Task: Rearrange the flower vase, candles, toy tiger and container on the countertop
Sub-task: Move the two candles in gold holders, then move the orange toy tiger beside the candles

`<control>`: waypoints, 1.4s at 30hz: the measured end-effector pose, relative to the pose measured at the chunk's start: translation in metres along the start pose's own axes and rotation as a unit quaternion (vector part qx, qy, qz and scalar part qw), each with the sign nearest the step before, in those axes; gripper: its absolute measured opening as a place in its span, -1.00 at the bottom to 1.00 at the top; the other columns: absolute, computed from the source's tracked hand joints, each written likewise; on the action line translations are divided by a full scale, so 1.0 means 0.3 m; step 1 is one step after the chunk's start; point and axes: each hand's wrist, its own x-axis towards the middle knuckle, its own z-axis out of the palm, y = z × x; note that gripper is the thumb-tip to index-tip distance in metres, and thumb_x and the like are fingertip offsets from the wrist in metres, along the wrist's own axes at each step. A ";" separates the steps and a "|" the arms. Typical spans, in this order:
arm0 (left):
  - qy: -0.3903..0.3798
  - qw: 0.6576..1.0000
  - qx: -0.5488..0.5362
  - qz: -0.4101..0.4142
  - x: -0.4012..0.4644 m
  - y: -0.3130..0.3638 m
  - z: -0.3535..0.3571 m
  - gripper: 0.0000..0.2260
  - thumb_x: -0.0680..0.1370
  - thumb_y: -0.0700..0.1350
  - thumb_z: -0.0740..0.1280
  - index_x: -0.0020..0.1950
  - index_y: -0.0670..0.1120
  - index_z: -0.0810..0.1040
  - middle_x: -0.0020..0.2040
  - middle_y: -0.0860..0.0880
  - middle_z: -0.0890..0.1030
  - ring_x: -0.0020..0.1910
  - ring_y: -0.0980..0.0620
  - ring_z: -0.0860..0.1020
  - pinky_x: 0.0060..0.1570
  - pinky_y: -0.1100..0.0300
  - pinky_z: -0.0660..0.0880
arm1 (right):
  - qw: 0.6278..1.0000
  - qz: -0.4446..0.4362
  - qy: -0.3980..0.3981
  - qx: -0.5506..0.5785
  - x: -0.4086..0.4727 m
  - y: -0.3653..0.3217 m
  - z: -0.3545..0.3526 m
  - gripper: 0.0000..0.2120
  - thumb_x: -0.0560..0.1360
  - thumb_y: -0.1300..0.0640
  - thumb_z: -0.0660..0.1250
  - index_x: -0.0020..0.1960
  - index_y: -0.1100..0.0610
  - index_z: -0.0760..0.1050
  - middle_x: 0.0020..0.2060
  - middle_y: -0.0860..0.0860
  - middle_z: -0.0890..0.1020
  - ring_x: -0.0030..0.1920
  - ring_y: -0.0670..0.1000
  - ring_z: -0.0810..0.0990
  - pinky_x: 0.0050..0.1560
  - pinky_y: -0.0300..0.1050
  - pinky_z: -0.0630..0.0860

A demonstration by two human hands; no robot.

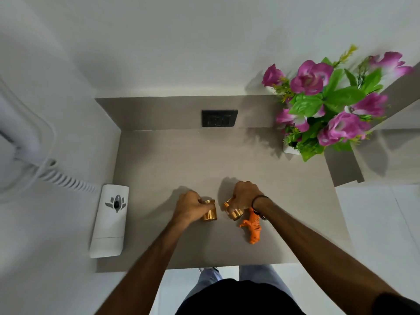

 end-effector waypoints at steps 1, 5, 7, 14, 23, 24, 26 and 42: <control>0.007 1.000 -0.008 -0.001 0.007 0.006 -0.010 -0.61 0.38 0.21 0.57 -0.31 -0.11 0.63 -0.35 -0.01 0.65 -0.31 0.03 0.63 -0.39 0.24 0.37 | 1.000 0.003 0.005 0.015 0.017 0.004 -0.014 -0.48 0.09 -0.21 0.55 -0.11 0.13 0.62 -0.14 0.05 0.67 -0.13 0.06 0.63 -0.27 -0.18 0.47; 0.086 0.993 -0.081 0.032 0.036 0.079 -0.094 -0.78 0.28 0.00 0.61 -0.20 -0.02 0.64 -0.10 -0.07 0.78 -0.03 -0.07 0.75 -0.02 0.10 0.69 | 0.982 0.030 0.106 0.155 0.090 0.022 -0.100 -0.41 0.09 -0.21 0.55 0.05 0.01 0.63 0.03 0.01 0.69 0.00 0.05 0.63 -0.12 -0.20 0.45; 0.136 0.983 -0.083 0.090 0.066 0.123 -0.134 -0.71 0.32 -0.05 0.61 -0.01 -0.04 0.67 -0.01 -0.07 0.77 0.02 -0.10 0.72 0.05 0.02 0.68 | 0.957 0.035 0.187 0.219 0.119 0.017 -0.143 -0.43 0.10 -0.13 0.60 0.04 0.01 0.56 0.03 0.02 0.66 0.00 0.07 0.62 -0.12 -0.13 0.49; 0.183 0.971 -0.070 0.139 0.181 0.163 -0.150 -0.66 0.42 -0.14 0.59 0.14 -0.13 0.60 0.10 -0.12 0.71 0.07 -0.16 0.67 0.07 -0.02 0.64 | 0.936 -0.007 0.263 0.232 0.200 0.002 -0.158 -0.41 0.19 -0.01 0.64 0.12 0.10 0.48 0.06 0.08 0.64 0.03 0.13 0.61 -0.06 0.03 0.58; 0.165 0.958 0.175 0.158 0.118 -0.116 0.046 -0.13 0.63 0.31 0.24 0.73 -0.18 0.02 0.77 -0.17 0.04 0.76 -0.19 0.01 0.74 -0.16 -0.03 | 0.942 0.019 0.241 0.233 0.049 0.146 -0.035 -0.33 0.25 -0.22 0.53 0.22 0.02 0.37 0.07 0.03 0.62 0.04 0.11 0.60 -0.10 -0.10 0.45; 0.175 0.946 0.206 0.177 0.085 -0.168 0.080 -0.18 0.66 0.31 0.13 0.74 -0.17 0.00 0.77 -0.16 0.00 0.77 -0.19 -0.02 0.73 -0.21 -0.04 | 0.944 0.035 0.233 0.231 0.010 0.183 -0.004 -0.37 0.26 -0.23 0.50 0.19 0.00 0.37 0.03 0.01 0.63 0.02 0.10 0.61 -0.11 -0.12 0.43; 0.189 0.934 0.231 0.196 0.032 -0.240 0.134 -0.23 0.68 0.30 0.02 0.73 -0.17 0.03 0.77 -0.16 0.04 0.76 -0.18 0.03 0.72 -0.26 0.03 | 0.944 0.080 0.200 0.249 -0.064 0.248 0.059 -0.40 0.25 -0.31 0.45 0.13 -0.01 0.38 -0.03 -0.02 0.65 0.00 0.09 0.62 -0.11 -0.14 0.42; 0.203 0.925 0.251 0.201 0.011 -0.266 0.142 -0.23 0.66 0.30 0.00 0.72 -0.18 0.11 0.75 -0.18 0.12 0.75 -0.18 0.11 0.69 -0.28 0.12 | 0.887 0.165 0.320 0.290 -0.055 0.285 -0.041 -0.76 0.23 -0.04 0.57 -0.24 0.09 0.65 -0.36 0.07 0.66 -0.18 0.15 0.66 -0.21 -0.16 0.37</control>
